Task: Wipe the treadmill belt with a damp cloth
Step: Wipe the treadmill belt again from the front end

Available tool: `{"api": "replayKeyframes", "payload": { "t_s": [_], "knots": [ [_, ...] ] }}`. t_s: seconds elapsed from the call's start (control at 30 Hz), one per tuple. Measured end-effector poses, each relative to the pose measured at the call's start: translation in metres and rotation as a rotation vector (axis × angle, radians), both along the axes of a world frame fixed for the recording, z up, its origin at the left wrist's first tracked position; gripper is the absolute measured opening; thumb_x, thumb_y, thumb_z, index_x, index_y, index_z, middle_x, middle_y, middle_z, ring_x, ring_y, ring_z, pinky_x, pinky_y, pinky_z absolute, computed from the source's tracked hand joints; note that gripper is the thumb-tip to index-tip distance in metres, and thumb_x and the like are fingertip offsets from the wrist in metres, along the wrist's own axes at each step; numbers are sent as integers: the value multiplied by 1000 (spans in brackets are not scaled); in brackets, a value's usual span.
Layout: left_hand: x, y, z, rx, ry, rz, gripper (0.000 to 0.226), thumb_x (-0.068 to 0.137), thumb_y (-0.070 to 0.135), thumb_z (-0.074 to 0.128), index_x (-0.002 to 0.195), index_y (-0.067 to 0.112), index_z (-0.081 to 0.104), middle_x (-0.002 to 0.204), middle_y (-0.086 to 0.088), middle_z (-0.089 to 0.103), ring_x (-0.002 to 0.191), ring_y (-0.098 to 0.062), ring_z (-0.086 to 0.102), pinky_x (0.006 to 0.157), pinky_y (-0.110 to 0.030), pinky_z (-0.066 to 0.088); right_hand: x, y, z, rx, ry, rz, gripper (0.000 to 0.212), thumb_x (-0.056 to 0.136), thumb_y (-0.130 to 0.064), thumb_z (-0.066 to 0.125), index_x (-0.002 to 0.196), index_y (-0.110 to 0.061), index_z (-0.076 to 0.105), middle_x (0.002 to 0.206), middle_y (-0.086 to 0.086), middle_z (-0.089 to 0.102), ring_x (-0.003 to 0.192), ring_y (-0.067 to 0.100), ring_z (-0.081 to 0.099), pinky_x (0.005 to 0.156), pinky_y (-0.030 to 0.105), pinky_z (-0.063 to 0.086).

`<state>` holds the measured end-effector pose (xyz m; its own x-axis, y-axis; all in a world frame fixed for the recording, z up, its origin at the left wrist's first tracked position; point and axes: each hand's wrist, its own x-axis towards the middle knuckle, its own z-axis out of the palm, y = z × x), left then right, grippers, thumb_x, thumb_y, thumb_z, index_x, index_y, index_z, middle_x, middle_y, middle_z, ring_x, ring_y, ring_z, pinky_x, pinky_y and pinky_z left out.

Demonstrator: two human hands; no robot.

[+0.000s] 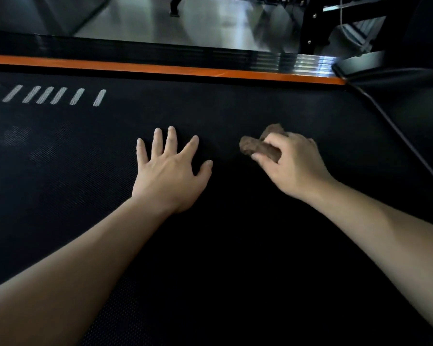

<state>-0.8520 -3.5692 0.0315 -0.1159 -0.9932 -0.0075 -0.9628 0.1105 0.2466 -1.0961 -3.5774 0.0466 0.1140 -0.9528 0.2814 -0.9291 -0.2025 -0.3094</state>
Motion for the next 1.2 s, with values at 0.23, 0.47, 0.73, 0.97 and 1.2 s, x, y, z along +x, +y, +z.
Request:
{"api": "replayKeyframes", "payload": {
  "t_s": [0.23,0.47,0.73,0.97,1.2],
  "knots": [
    [-19,33,19,132,87,-17,66,101,60,39,160,33,26,173,-11,2,159,-30,-10,126,-56,-9,-12,8,4,43,52,-286,39,90,-59,55,108,-24,61,101,3,68,101,36,63,88,44,46],
    [-36,76,-1,51,-15,-120,69,102,58,22,164,31,8,172,-13,-8,157,-31,-19,124,-56,-14,-27,70,10,77,69,-124,30,86,-55,63,97,-27,65,92,2,70,93,32,65,85,45,46],
    [-36,76,-1,45,-21,-124,67,103,56,20,164,31,9,172,-13,-7,157,-30,-18,125,-55,-12,1,152,9,191,-49,90,44,97,-67,43,102,-31,67,103,-10,67,91,17,60,85,41,43],
    [-37,79,-1,28,-4,-112,66,104,56,22,164,30,13,172,-13,-3,158,-29,-14,126,-54,-11,-50,102,10,67,106,-262,38,86,-59,57,99,-24,64,96,3,71,93,35,66,82,46,47],
    [-38,80,1,31,-2,-102,66,103,56,22,163,29,14,172,-14,-2,158,-30,-13,125,-56,-10,-28,161,12,170,51,79,42,85,-65,47,97,-30,69,102,-5,69,94,23,60,86,42,40]
  ]
}}
